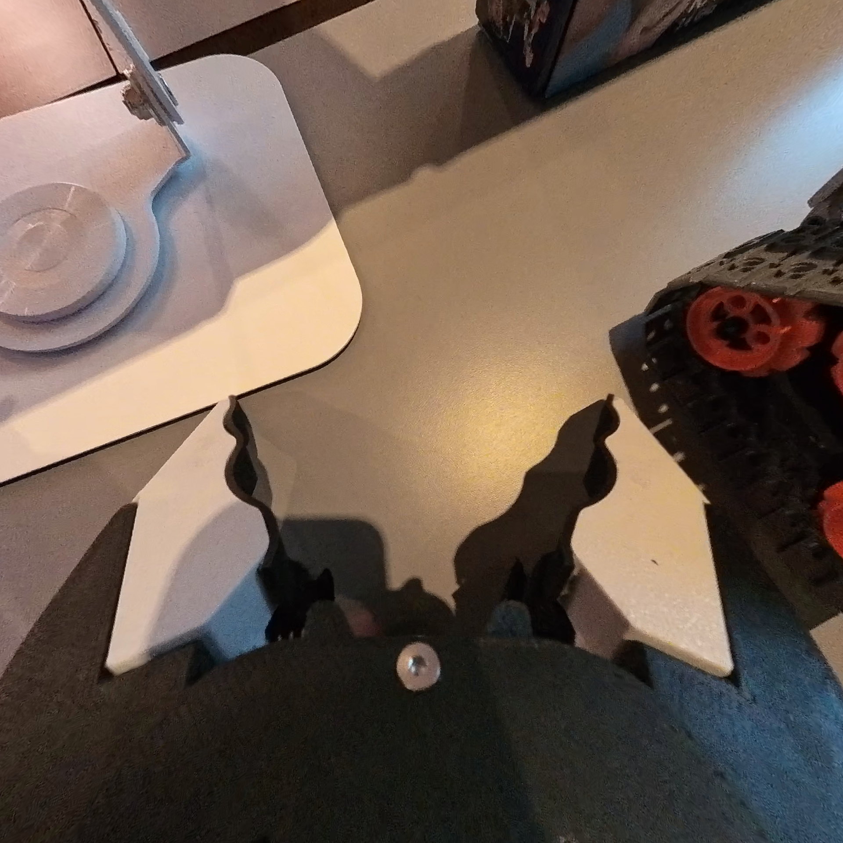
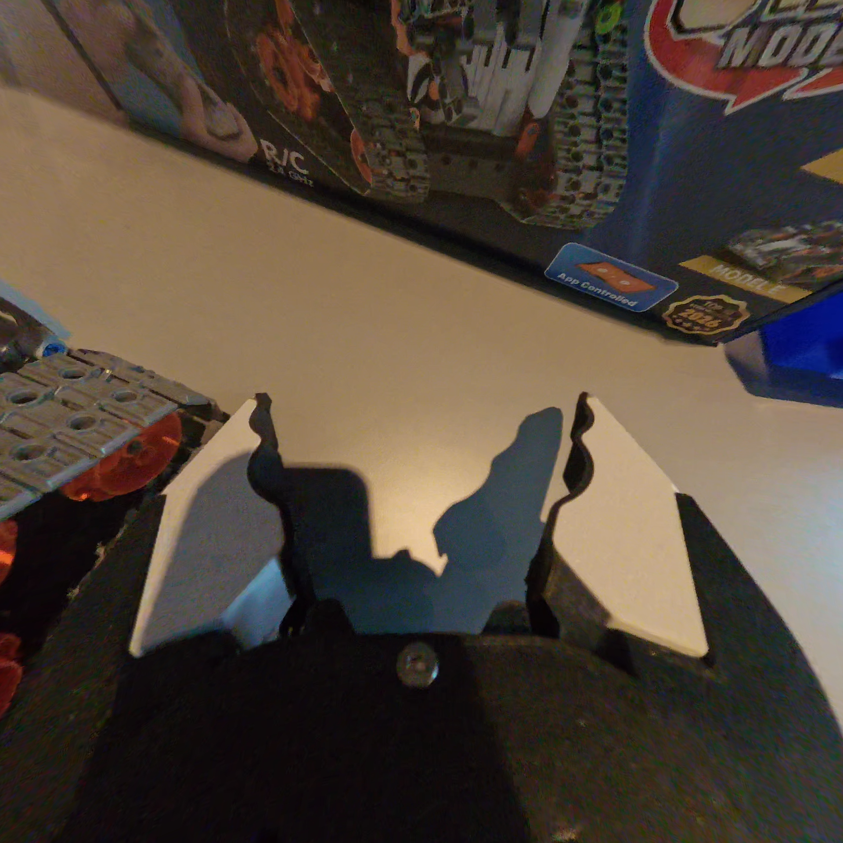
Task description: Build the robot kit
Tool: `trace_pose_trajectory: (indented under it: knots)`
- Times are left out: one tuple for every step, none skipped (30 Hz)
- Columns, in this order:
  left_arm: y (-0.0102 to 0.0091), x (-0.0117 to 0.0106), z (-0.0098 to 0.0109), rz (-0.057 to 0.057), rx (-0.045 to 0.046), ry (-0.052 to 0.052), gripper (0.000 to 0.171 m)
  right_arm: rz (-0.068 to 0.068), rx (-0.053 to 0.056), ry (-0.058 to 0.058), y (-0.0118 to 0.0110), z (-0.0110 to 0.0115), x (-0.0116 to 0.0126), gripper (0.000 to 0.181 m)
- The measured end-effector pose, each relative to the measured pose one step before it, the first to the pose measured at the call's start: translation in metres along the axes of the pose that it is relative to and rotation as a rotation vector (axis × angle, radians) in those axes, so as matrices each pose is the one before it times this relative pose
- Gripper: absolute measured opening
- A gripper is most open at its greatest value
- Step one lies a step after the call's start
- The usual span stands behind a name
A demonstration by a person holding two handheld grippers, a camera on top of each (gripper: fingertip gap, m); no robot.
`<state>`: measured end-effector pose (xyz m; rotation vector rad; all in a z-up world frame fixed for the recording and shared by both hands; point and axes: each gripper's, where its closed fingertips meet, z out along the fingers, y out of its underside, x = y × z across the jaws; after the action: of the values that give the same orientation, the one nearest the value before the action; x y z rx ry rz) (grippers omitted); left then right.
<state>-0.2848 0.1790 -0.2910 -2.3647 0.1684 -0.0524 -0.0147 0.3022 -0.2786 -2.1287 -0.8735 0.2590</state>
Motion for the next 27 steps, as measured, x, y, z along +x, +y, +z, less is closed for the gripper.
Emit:
trace_pose_trajectory:
  knots:
    - [-0.00005, 0.00071, 0.00044, -0.0037, -0.00202, -0.0041, 0.147, 0.0065, -0.0069, -0.0122, 0.00094, 0.00034, -0.00084, 0.128]
    - [0.00002, 0.00054, 0.00036, -0.0035, -0.00174, -0.0032, 0.148, 0.0078, -0.0051, 0.0016, 0.00079, 0.00014, 0.00061, 0.131]
    - [0.00027, 0.00019, -0.00009, -0.0050, -0.00066, -0.0035, 0.149, 0.0101, -0.0050, 0.0058, 0.00085, 0.00004, 0.00091, 0.132]
    - [0.00200, -0.00067, -0.00139, -0.0088, -0.00183, -0.0082, 0.150, 0.0054, -0.0019, 0.0024, 0.00053, -0.00030, -0.00031, 0.132]
    - [0.00270, -0.00017, -0.00293, -0.0058, 0.00075, -0.0066, 0.150, 0.0030, -0.0001, 0.0104, 0.00022, -0.00042, 0.00100, 0.133]
    - [0.00080, 0.00000, -0.00079, -0.0026, 0.00018, -0.0050, 0.150, 0.0103, -0.0054, 0.0076, 0.00104, -0.00009, 0.00151, 0.135]
    - [0.00016, -0.00016, 0.00026, -0.0032, -0.00190, 0.0011, 0.150, 0.0213, -0.0120, 0.0007, 0.00180, 0.00020, 0.00117, 0.136]
    - [-0.00012, -0.00004, -0.00005, 0.0013, 0.00030, -0.0003, 0.150, 0.0274, -0.0147, -0.0004, 0.00222, 0.00032, 0.00053, 0.137]
    - [0.00012, -0.00004, 0.00005, -0.0005, -0.00029, 0.0001, 0.150, 0.0261, -0.0125, 0.0027, 0.00213, -0.00019, 0.00017, 0.137]
    - [-0.00001, 0.00009, 0.00001, 0.0001, 0.00001, 0.0000, 0.150, 0.0273, -0.0131, 0.0010, 0.00256, -0.00051, -0.00050, 0.136]
    - [0.00001, 0.00000, 0.00000, 0.0000, -0.00004, 0.0000, 0.150, 0.0333, -0.0164, -0.0038, 0.00329, -0.00050, -0.00115, 0.135]
    - [0.00000, 0.00000, 0.00000, 0.0000, 0.00002, 0.0000, 0.150, 0.0146, -0.0001, 0.0111, 0.00120, -0.00113, -0.00010, 0.134]
    - [0.00000, 0.00000, 0.00000, 0.0000, 0.00000, 0.0000, 0.150, 0.0092, 0.0052, 0.0137, 0.00077, -0.00132, -0.00042, 0.133]
    - [0.00000, 0.00000, 0.00000, 0.0000, -0.00002, 0.0000, 0.150, 0.0219, 0.0016, 0.0171, 0.00157, -0.00147, 0.00031, 0.133]
    - [0.00000, 0.00000, 0.00000, 0.0000, 0.00002, 0.0000, 0.150, 0.0387, -0.0023, 0.0350, 0.00224, -0.00174, 0.00213, 0.134]
    - [0.00000, 0.00000, 0.00000, 0.0000, -0.00002, 0.0000, 0.150, 0.0366, 0.0002, 0.0354, 0.00202, -0.00166, 0.00149, 0.135]
    - [0.00000, 0.00000, 0.00000, 0.0001, 0.00002, 0.0000, 0.150, 0.0296, 0.0008, 0.0285, 0.00179, -0.00162, 0.00110, 0.136]
    - [0.00007, 0.00001, -0.00007, 0.0000, -0.00002, 0.0000, 0.150, 0.0373, 0.0021, 0.0350, 0.00112, -0.00093, 0.00224, 0.136]
    - [-0.00007, 0.00000, -0.00007, 0.0000, 0.00002, 0.0000, 0.150, 0.0334, 0.0014, 0.0324, 0.00116, -0.00078, 0.00145, 0.138]
    - [0.00001, 0.00000, 0.00000, 0.0000, -0.00004, 0.0000, 0.150, 0.0242, 0.0004, 0.0220, 0.00126, -0.00092, -0.00066, 0.142]
    - [0.00000, 0.00000, 0.00000, 0.0000, 0.00002, 0.0000, 0.150, 0.0203, -0.0001, 0.0169, 0.00097, -0.00060, -0.00121, 0.141]
    - [0.00000, -0.00010, 0.00000, 0.0000, 0.00002, 0.0000, 0.150, 0.0131, 0.0019, 0.0133, 0.00023, -0.00021, 0.00081, 0.142]
    - [-0.00001, 0.00010, 0.00001, 0.0000, 0.00000, 0.0000, 0.150, 0.0165, 0.0068, 0.0122, -0.00117, -0.00007, 0.00296, 0.138]
    - [0.00000, 0.00000, 0.00000, 0.0000, 0.00002, 0.0000, 0.150, 0.0336, 0.0145, 0.0123, -0.00267, -0.00036, 0.00458, 0.134]
    - [0.00008, 0.00001, -0.00007, 0.0000, -0.00004, 0.0000, 0.150, 0.0469, 0.0175, 0.0023, -0.00353, -0.00040, 0.00404, 0.131]
    - [0.00000, -0.00010, 0.00000, 0.0000, 0.00002, 0.0000, 0.150, 0.0317, 0.0128, 0.0002, -0.00236, -0.00061, 0.00250, 0.129]
    - [0.00000, 0.00010, 0.00000, 0.0000, -0.00002, 0.0000, 0.150, 0.0122, 0.0074, -0.0072, -0.00099, -0.00075, 0.00049, 0.128]
